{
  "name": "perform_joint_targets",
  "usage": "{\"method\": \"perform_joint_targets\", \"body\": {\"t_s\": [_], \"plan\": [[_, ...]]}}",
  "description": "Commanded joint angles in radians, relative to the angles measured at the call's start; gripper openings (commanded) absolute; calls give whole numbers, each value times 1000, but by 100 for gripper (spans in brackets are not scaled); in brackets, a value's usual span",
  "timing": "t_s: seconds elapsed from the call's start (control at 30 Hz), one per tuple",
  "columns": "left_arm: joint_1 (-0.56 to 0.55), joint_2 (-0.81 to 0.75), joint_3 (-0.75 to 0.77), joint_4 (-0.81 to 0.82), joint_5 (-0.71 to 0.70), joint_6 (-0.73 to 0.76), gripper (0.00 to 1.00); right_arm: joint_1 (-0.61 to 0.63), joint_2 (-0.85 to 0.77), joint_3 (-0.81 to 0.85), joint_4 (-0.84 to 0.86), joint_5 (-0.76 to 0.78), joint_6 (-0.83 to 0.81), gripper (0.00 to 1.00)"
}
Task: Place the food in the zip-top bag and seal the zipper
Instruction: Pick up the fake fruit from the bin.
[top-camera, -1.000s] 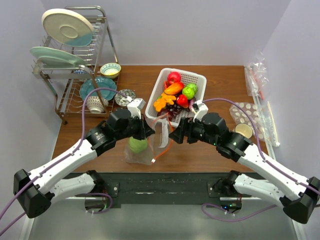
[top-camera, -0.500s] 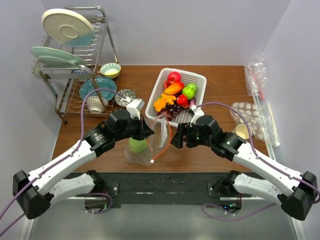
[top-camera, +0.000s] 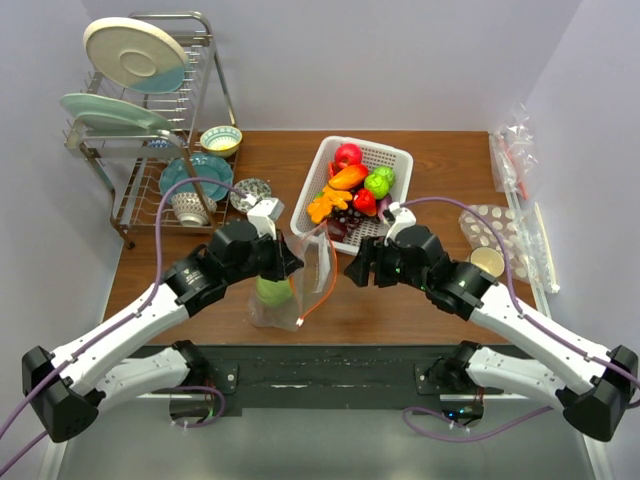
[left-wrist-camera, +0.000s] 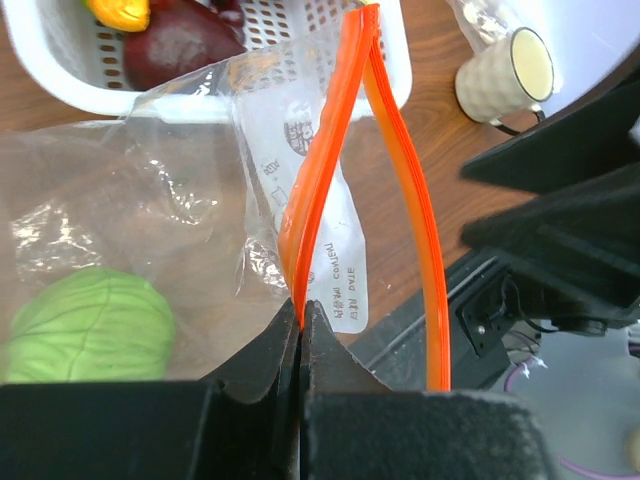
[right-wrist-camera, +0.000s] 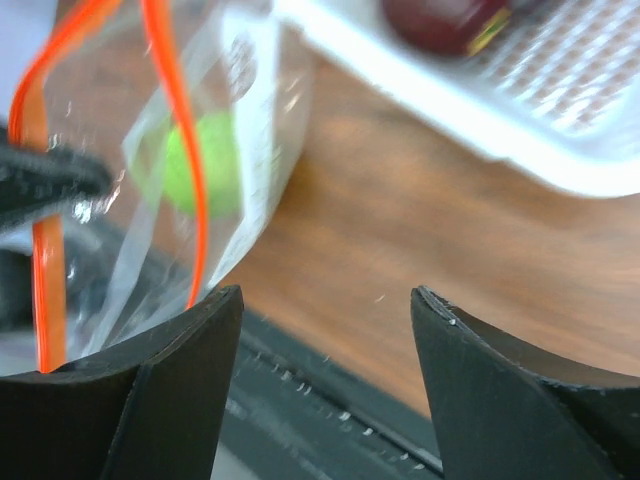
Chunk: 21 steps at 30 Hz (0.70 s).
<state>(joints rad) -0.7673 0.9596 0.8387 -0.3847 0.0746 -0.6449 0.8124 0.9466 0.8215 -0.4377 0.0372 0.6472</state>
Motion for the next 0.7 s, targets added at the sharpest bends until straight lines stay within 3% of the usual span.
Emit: {"method": "perform_joint_targets", "body": {"t_s": [0.0, 0.4, 0.67], "plan": [[-3, -27, 37, -37, -71, 48, 0, -5, 33, 168, -123, 260, -95, 70], [-4, -19, 218, -267, -337, 155, 0, -71, 454, 533, -223, 454, -296, 79], [-3, 10, 258, -304, -345, 180, 0, -142, 707, 708, -207, 503, -374, 80]]}}
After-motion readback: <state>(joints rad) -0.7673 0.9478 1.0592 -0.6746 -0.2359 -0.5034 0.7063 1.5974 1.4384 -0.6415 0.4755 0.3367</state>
